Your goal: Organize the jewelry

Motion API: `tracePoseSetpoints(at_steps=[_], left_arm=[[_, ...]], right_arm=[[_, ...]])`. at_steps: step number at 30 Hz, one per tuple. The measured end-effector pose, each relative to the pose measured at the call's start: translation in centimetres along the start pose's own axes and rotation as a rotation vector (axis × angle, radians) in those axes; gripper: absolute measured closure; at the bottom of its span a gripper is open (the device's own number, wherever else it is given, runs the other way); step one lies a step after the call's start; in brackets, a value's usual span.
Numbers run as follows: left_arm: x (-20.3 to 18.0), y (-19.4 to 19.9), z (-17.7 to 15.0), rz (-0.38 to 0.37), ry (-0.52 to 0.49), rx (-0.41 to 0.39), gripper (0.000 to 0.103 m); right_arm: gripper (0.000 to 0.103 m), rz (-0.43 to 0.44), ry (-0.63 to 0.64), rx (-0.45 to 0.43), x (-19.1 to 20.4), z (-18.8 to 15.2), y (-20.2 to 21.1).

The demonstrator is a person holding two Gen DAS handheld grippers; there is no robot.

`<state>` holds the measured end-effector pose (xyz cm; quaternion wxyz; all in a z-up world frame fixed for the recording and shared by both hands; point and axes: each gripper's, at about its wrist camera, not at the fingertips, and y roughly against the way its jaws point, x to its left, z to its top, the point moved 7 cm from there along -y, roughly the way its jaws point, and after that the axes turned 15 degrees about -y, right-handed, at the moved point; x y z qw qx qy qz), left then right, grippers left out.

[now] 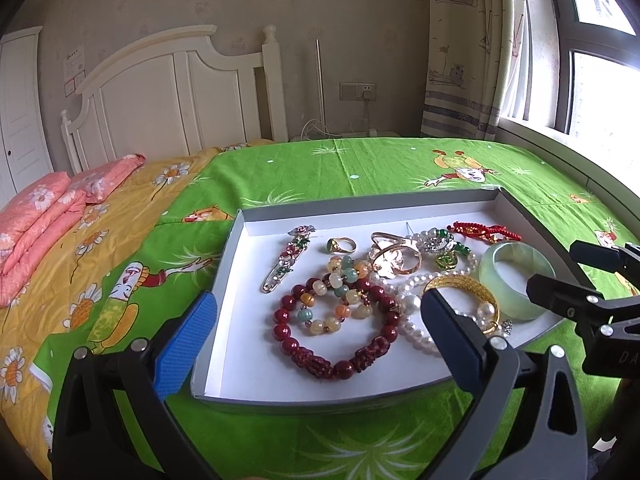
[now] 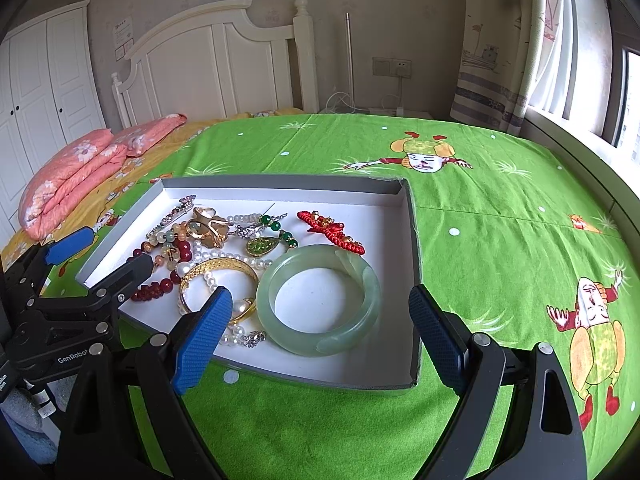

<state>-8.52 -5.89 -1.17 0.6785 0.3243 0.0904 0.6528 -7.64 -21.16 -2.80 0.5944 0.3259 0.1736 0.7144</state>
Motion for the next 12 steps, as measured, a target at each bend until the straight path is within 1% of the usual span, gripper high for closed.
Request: tracePoseSetpoints(at_steps=[2,4,7,10,12], left_arm=[[0.0,0.3,-0.1,0.033,-0.009,-0.015,0.002],[0.0,0.6,0.0,0.037,-0.009,-0.031,0.002],[0.1,0.5,-0.2,0.006,-0.007,-0.005,0.002],[0.9,1.3,-1.0,0.009,0.03,0.013,0.002],[1.5,2.0,-2.2,-0.039,0.064,0.04,0.002]], right_arm=[[0.017,0.002,0.0,0.0,0.0,0.0,0.0],[0.017,0.005,-0.002,-0.001,0.0,-0.1,0.0],[0.017,0.018,-0.01,-0.003,0.0,-0.1,0.2],[0.017,0.041,-0.028,0.0,-0.5,0.1,0.8],[0.017,0.051,-0.044,0.011,-1.3,0.1,1.4]])
